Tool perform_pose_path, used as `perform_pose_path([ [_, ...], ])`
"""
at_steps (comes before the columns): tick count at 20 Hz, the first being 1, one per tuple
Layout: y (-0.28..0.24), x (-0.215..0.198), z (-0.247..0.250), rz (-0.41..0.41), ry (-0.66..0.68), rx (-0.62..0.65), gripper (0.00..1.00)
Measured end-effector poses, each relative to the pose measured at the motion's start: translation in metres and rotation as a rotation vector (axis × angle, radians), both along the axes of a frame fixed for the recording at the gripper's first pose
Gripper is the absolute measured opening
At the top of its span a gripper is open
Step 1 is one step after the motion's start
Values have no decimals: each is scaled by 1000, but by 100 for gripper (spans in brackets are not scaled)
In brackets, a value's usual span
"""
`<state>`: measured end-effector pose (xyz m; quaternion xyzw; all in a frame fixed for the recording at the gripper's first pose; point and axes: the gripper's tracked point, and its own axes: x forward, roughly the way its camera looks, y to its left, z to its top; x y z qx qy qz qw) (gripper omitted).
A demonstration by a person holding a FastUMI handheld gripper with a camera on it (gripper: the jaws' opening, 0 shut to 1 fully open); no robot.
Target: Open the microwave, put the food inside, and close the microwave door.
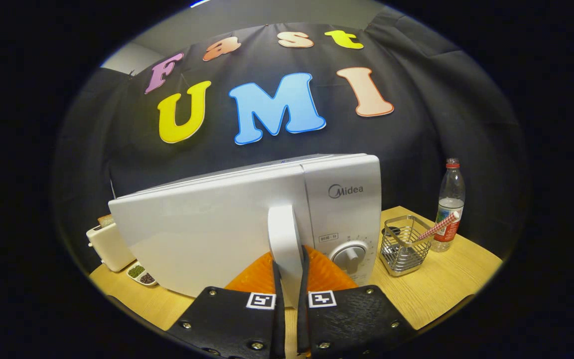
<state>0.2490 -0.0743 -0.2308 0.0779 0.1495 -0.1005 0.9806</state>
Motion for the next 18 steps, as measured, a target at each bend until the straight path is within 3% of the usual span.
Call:
perform_pose_path([
  [3, 10, -24, 4, -5, -3, -67, 10],
  [8, 33, -63, 9, 33, 6, -23, 10],
  [18, 140, -162, 22, 292, -36, -26, 9],
])
